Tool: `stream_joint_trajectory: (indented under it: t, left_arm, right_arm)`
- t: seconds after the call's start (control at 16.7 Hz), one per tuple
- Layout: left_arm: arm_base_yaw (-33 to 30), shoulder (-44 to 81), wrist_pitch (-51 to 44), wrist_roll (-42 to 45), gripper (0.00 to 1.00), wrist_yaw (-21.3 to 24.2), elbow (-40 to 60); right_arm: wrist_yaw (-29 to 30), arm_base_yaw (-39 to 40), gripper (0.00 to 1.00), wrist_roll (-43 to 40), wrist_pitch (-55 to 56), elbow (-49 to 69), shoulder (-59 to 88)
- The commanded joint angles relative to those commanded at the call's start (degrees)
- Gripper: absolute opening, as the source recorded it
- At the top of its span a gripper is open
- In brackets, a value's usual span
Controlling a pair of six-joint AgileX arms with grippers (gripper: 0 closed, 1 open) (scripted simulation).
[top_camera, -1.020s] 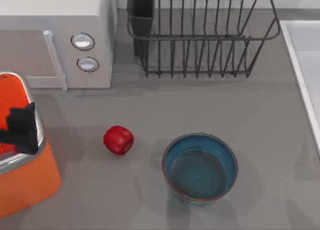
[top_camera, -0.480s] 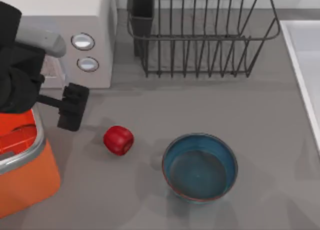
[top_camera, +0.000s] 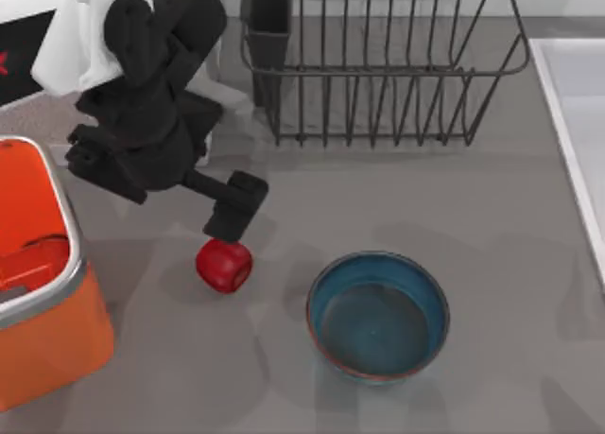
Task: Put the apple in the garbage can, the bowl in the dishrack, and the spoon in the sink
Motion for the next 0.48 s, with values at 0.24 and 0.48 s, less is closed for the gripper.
stream_joint_trajectory:
  t: [0.24, 0.48]
  left_arm:
    - [-3.57, 12.97, -8.47, 0.03, 1.0, -0.51, 10.97]
    - [-4.69, 17.35, -10.67, -0.16, 1.0, -1.09, 15.39]
  right_arm:
    - [0.0, 0.0, 1.0, 0.0, 0.0, 0.0, 0.0]
    - [0.0, 0.0, 1.0, 0.0, 0.0, 0.0, 0.0]
